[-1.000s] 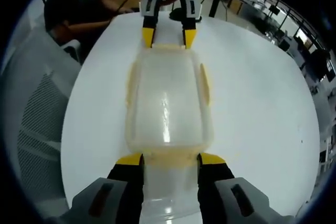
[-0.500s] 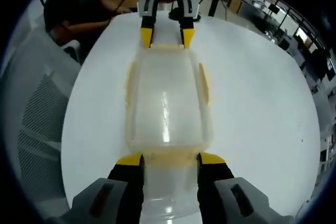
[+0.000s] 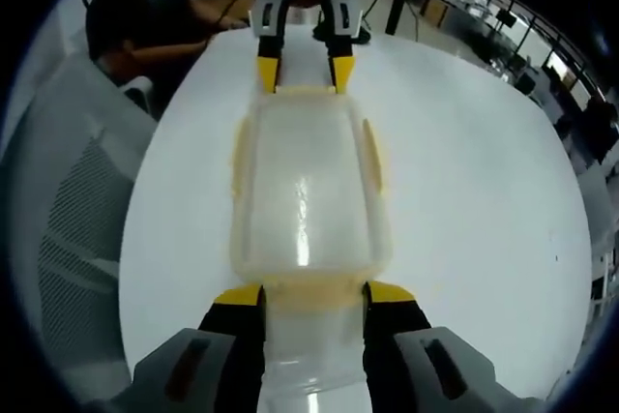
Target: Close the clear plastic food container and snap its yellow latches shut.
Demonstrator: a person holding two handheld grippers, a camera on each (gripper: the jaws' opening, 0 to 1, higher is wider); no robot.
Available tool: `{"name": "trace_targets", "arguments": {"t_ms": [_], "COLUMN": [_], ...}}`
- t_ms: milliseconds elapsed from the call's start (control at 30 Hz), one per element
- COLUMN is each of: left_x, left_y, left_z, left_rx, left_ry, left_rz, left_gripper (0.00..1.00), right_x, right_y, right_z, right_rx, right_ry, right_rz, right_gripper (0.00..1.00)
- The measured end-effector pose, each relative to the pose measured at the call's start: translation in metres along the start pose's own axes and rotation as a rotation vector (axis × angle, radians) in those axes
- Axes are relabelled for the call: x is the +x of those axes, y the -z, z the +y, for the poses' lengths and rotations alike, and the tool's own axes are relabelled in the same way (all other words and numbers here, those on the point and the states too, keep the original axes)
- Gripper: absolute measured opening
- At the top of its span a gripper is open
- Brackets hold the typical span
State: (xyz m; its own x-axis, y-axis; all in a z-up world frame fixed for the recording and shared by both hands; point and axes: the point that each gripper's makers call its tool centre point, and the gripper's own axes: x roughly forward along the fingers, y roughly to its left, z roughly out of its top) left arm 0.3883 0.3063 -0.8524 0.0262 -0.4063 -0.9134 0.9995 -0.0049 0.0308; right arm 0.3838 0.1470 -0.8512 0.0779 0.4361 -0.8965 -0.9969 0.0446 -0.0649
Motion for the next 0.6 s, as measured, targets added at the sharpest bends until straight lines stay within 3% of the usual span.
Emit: {"name": "trace_targets", "arguments": {"t_ms": [600], "left_x": [-0.026], "left_y": [-0.016], "left_z": [-0.008], "left_rx": [-0.022], "left_ry": [-0.032], "left_rz": [0.004], "left_gripper": [0.38], "right_x": [-0.025], "right_y": [-0.008], "right_z": [0.002], "right_rx": [-0.028], "right_ry": [-0.003], "right_rz": [-0.035], "right_gripper": [0.37]}}
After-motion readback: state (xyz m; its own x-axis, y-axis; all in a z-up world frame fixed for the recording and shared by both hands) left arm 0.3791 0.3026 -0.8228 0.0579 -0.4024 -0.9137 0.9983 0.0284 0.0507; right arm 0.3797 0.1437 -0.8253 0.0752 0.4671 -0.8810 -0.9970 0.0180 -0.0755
